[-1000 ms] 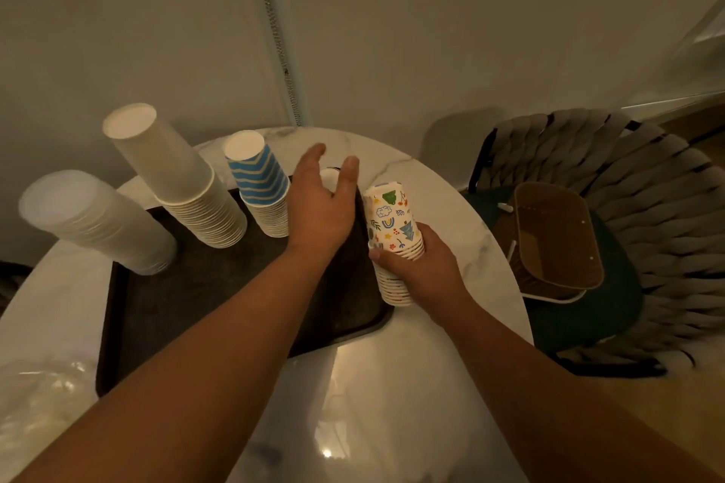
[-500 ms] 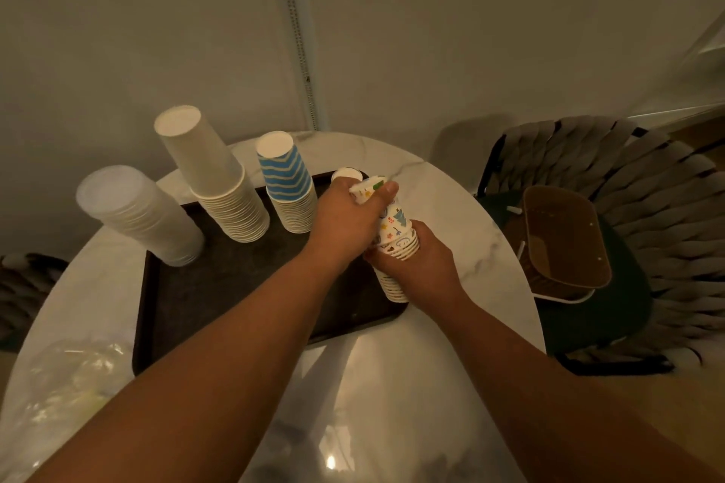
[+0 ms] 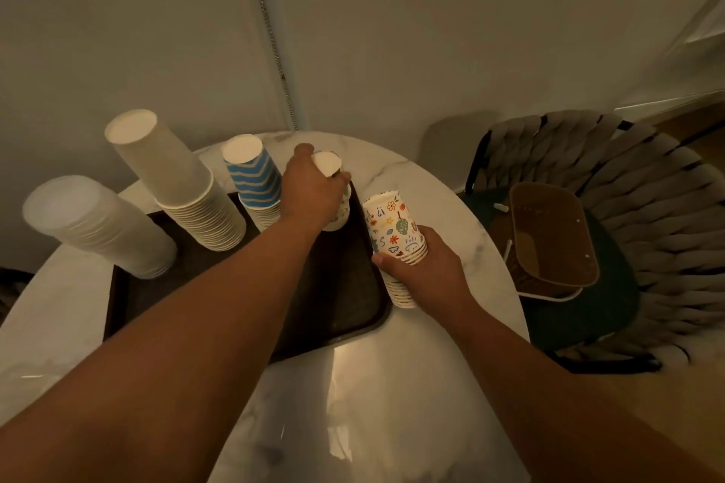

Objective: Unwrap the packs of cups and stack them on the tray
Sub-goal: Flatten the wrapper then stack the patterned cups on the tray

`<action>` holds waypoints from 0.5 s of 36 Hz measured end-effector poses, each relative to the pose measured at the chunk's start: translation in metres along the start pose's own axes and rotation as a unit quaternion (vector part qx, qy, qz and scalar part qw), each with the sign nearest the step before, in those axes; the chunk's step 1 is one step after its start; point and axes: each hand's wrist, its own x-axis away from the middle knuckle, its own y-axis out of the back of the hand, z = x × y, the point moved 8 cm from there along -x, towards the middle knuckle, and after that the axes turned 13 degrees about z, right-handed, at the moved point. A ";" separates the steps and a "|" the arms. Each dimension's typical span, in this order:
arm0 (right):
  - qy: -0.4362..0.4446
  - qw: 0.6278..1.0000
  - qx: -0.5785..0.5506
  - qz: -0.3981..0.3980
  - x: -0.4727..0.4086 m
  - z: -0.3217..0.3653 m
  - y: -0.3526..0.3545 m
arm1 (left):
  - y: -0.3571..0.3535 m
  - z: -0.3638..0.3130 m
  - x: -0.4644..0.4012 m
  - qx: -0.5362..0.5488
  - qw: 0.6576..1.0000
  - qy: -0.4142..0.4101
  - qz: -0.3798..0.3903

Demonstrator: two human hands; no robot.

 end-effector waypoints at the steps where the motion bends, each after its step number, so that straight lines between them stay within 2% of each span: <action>1: -0.002 1.000 0.002 0.001 -0.001 -0.001 0.001 | -0.003 0.002 -0.001 -0.007 1.000 0.002 0.004; 13: -0.008 1.000 -0.016 -0.002 -0.006 -0.008 0.004 | -0.020 0.020 -0.001 -0.034 0.998 0.036 0.041; 18: -0.027 0.996 -0.084 0.024 -0.008 -0.012 -0.001 | -0.001 -0.023 0.032 -0.030 0.996 -0.081 -0.012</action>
